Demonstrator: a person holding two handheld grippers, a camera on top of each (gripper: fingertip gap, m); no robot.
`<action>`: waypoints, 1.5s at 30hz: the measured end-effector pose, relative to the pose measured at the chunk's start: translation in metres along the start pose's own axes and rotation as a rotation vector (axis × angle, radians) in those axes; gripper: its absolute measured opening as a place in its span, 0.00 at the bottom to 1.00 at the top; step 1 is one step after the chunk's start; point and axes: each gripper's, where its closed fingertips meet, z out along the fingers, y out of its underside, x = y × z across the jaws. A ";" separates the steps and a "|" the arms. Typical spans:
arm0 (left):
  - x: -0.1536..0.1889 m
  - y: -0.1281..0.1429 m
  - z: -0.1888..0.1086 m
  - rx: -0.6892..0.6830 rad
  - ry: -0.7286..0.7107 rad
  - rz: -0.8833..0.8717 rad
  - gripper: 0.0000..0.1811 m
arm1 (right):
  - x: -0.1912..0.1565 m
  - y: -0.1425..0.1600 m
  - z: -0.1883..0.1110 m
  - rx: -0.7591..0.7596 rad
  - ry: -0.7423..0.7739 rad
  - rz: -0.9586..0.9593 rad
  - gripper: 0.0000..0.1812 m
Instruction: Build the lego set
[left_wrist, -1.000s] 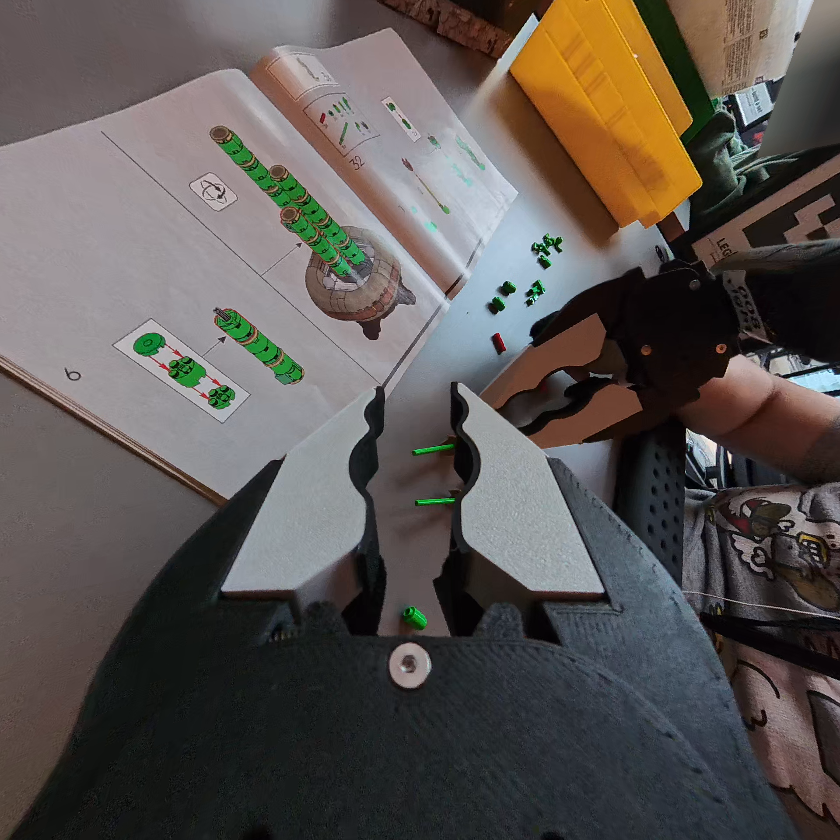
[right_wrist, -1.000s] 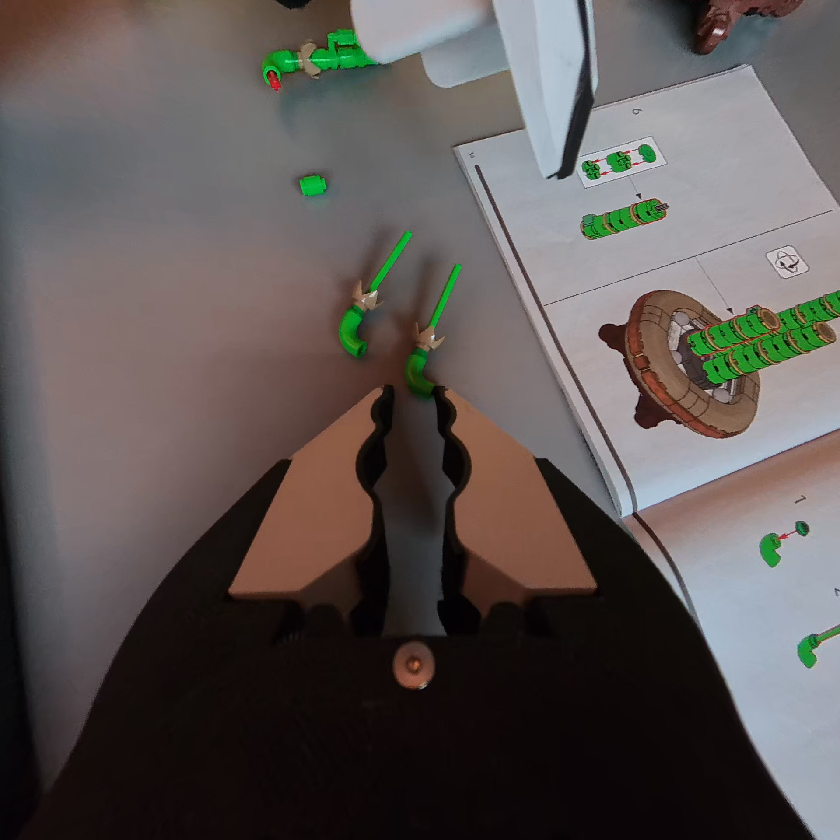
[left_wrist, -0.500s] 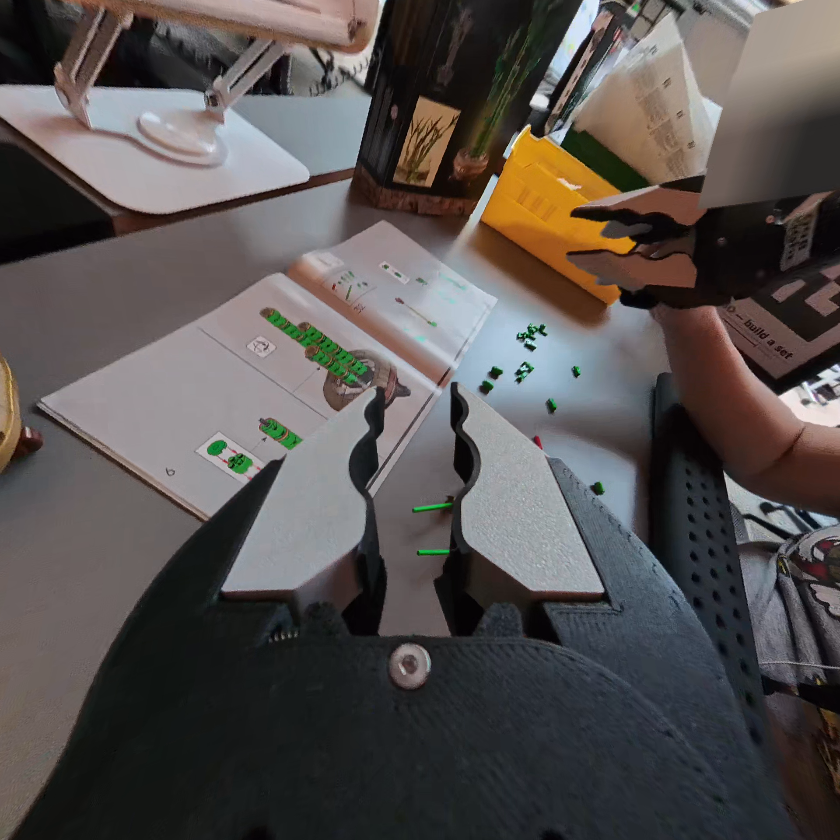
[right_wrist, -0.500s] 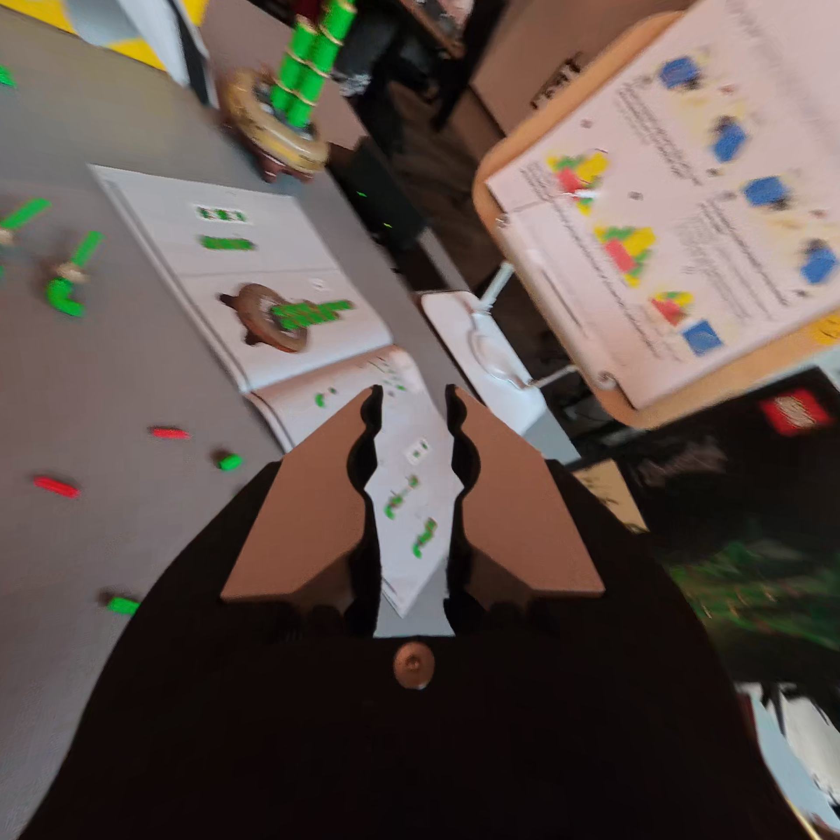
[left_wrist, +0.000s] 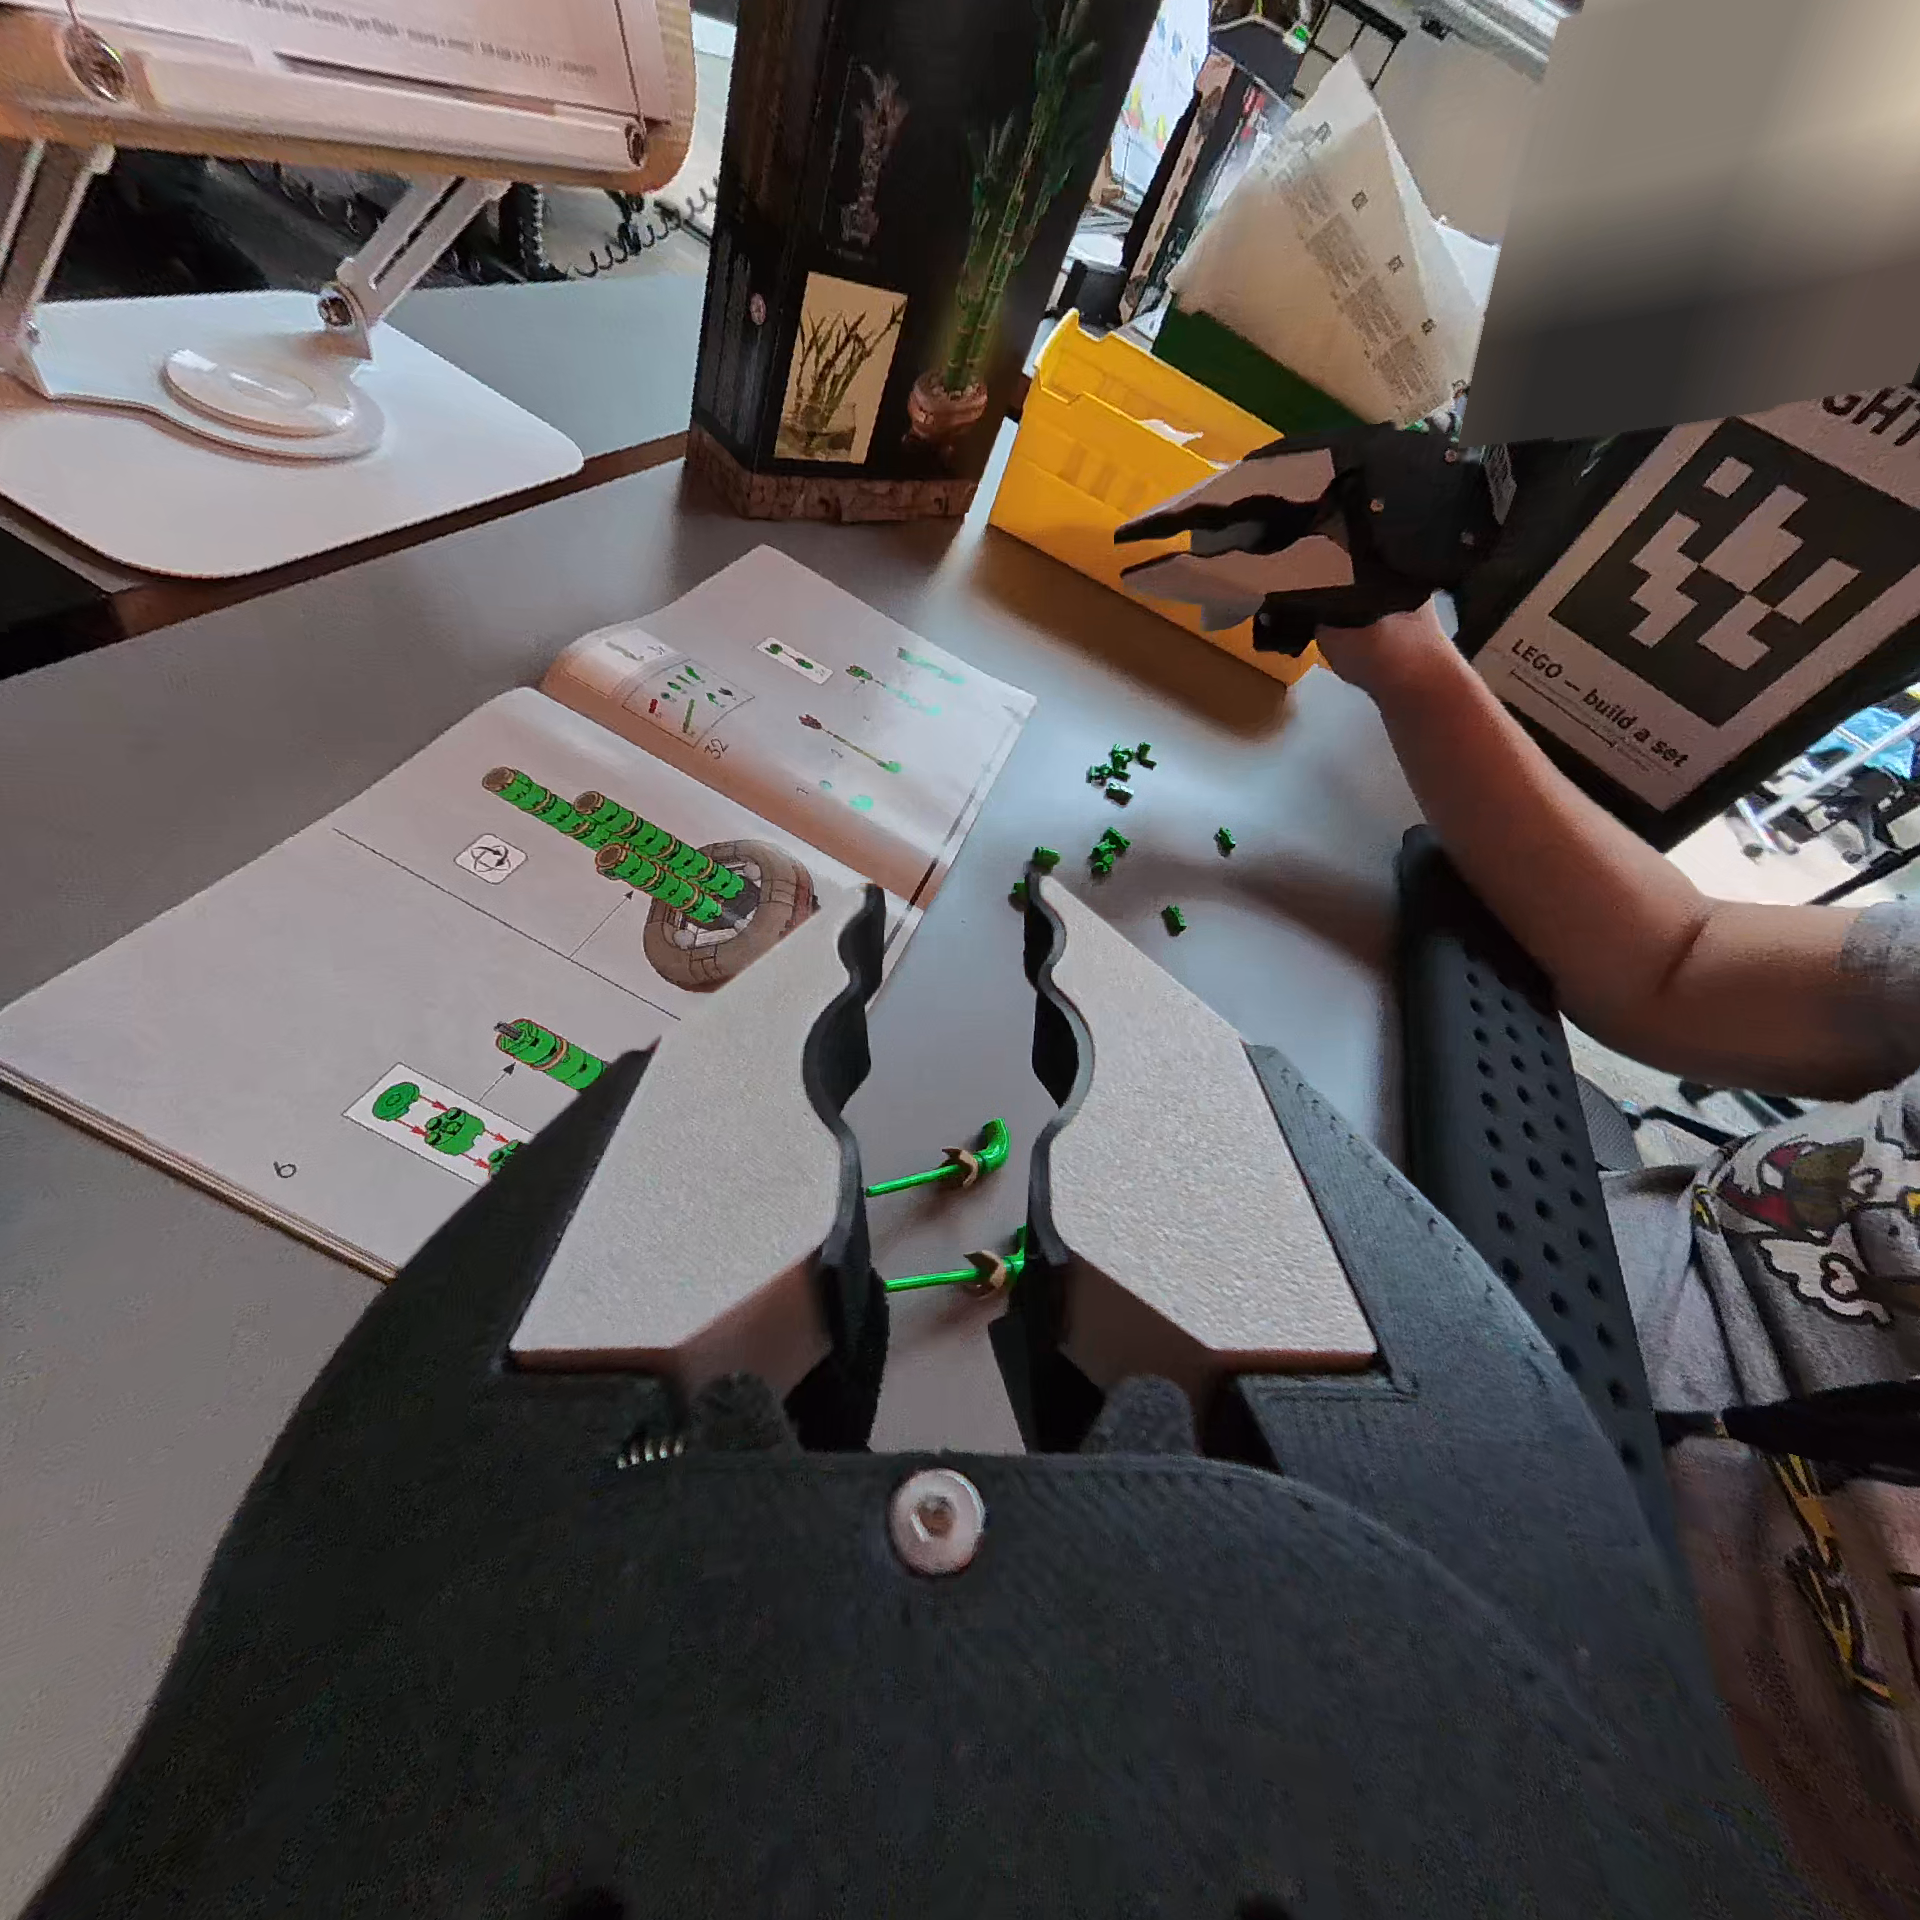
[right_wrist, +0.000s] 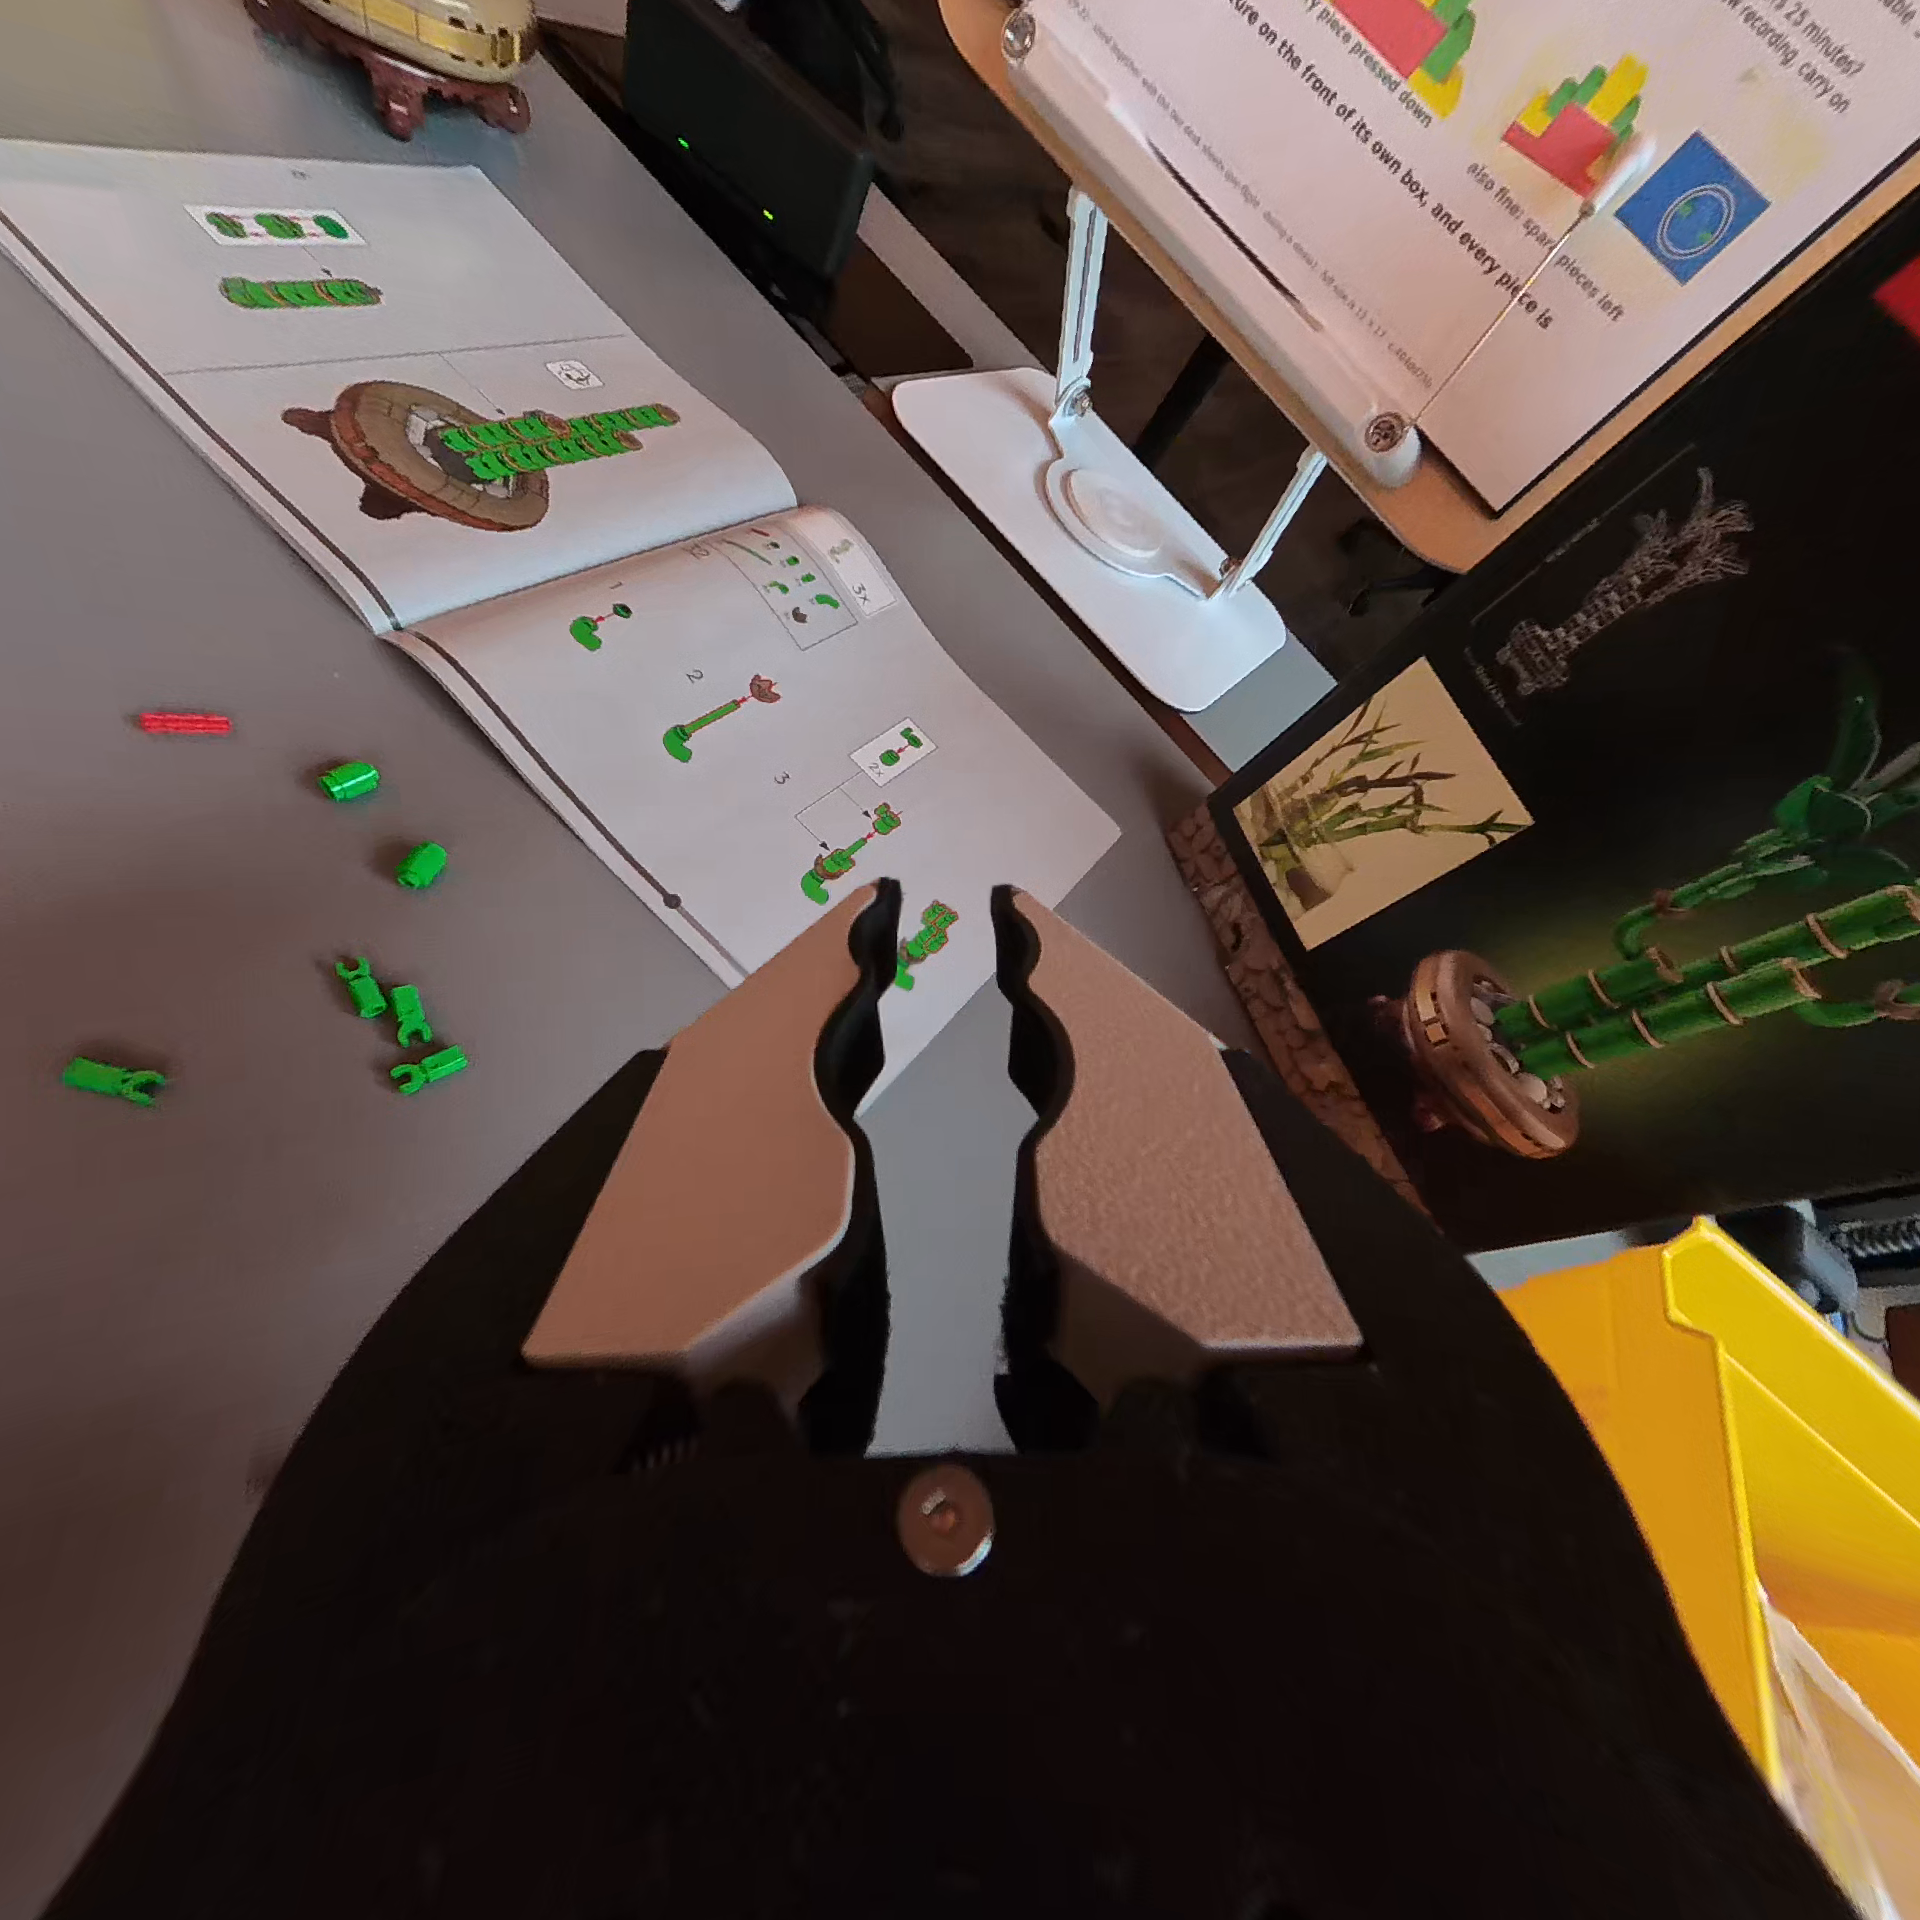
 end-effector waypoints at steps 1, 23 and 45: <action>-0.002 0.001 0.002 -0.012 0.001 -0.003 0.13 | 0.003 -0.003 0.002 0.005 -0.006 0.002 0.09; 0.104 -0.058 -0.041 0.355 -0.072 0.196 0.16 | 0.041 -0.036 -0.015 0.113 -0.068 -0.037 0.21; 0.047 0.016 -0.002 0.320 -0.528 0.063 0.19 | 0.047 0.022 0.015 0.296 0.140 0.102 0.12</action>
